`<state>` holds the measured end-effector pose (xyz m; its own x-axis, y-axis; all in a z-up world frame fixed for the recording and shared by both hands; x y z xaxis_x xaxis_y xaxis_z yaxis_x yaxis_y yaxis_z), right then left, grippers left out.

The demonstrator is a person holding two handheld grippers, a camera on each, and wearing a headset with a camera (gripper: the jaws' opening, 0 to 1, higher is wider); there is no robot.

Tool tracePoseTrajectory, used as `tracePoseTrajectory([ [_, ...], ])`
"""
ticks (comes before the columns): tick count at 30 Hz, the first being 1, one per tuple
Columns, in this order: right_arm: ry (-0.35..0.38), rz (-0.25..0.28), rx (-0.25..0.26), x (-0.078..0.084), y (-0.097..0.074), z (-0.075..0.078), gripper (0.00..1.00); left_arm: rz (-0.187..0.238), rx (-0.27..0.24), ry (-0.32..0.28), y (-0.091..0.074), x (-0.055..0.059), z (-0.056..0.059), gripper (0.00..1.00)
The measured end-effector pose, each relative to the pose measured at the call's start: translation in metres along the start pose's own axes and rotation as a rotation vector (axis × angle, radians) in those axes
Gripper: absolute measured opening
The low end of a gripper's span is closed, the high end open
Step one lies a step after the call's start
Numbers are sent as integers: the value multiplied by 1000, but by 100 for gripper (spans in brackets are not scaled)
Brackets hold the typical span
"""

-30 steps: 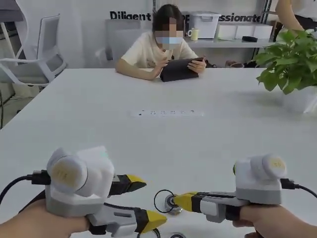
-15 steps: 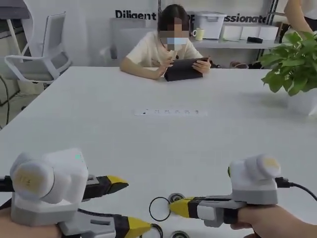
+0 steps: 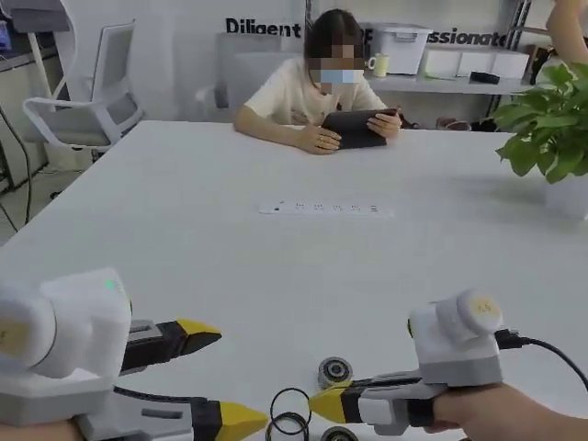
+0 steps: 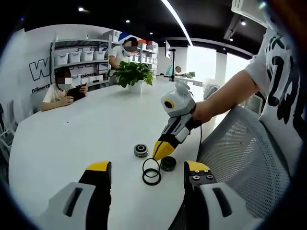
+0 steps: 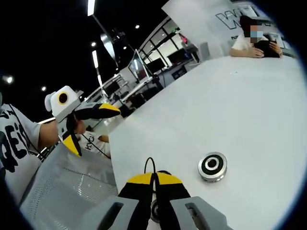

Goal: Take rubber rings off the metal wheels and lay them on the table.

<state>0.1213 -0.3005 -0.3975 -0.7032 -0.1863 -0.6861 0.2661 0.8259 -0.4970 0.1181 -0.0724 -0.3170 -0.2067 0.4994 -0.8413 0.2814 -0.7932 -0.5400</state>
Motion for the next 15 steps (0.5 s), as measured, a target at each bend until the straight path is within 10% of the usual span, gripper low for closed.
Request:
tracePoseTrajectory([
  [15,-17,-77,17,4,10,3,0,-27,-6,-7,-5,10,4,59],
])
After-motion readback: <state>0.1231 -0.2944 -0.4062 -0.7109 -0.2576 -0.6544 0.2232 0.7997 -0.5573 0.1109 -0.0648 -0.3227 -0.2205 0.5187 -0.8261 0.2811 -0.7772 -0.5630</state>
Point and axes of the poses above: the centre of the closed fingertips' face, and the gripper's own axes: y roughly forward along the fingers, z roughly to its right, x roughly out of its underside, the point moved 10 cm from there along -y, roughly backward along the fingers, and after that the axes turned 6 degrees about -z, right-handed, at the moved point
